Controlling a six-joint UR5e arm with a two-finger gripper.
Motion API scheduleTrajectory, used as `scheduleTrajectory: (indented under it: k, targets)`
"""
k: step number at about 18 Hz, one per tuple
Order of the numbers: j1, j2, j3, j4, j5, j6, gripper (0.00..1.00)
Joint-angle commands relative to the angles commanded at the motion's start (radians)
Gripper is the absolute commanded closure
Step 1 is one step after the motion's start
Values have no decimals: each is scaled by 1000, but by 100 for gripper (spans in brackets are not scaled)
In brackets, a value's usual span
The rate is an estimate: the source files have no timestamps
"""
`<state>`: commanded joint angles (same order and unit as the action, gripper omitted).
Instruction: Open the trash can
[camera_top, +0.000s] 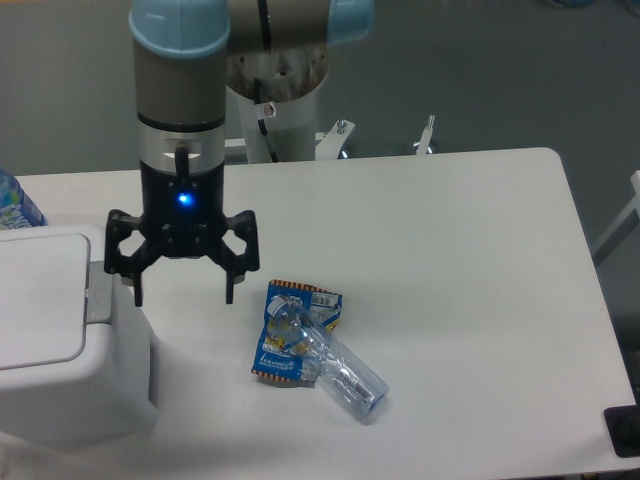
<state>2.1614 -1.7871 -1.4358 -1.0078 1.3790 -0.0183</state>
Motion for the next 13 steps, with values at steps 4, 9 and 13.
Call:
scheduleTrajectory:
  k: [4,9,13]
  targets:
    - [-20,-5,-9,0,2,-5,0]
    - [-22,-6,-12,0,2,-5,0]
    - [-23,-6,-18,0,2,-3,0]
